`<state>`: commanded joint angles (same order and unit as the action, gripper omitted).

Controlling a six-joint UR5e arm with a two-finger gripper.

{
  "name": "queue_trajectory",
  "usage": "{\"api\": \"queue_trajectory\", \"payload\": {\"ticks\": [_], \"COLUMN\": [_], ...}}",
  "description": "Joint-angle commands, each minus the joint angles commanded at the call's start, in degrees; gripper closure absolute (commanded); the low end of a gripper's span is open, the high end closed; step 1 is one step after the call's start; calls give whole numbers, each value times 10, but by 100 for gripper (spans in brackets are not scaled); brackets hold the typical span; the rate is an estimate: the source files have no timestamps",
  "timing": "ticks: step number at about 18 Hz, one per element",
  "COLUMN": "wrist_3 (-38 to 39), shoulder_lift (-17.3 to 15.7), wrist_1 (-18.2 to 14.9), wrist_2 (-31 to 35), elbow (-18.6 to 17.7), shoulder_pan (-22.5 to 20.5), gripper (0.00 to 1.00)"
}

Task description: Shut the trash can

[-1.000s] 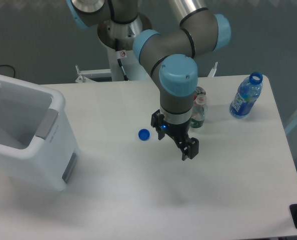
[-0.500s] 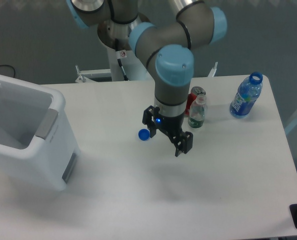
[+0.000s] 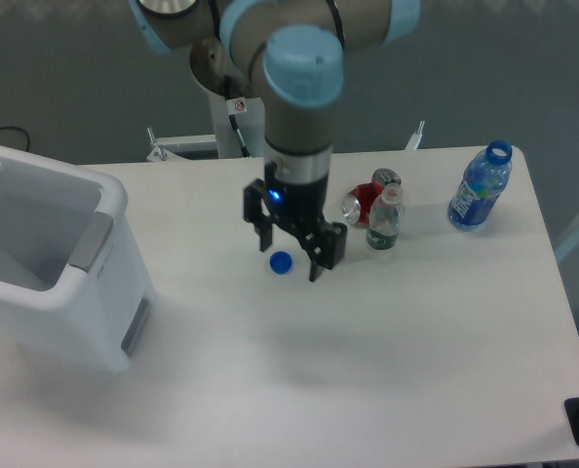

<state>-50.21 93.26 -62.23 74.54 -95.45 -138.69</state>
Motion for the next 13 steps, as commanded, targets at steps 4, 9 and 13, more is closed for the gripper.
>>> {"api": "queue_trajectory", "payload": {"ticks": [4, 9, 13], "wrist_3": [41, 113, 146], "shoulder_lift": [-54, -92, -114], "wrist_1": [-39, -53, -52], "wrist_2": [-61, -90, -105], "elbow": [-3, 0, 0], "shoulder_pan": [13, 70, 114], "gripper": [96, 100, 100]}}
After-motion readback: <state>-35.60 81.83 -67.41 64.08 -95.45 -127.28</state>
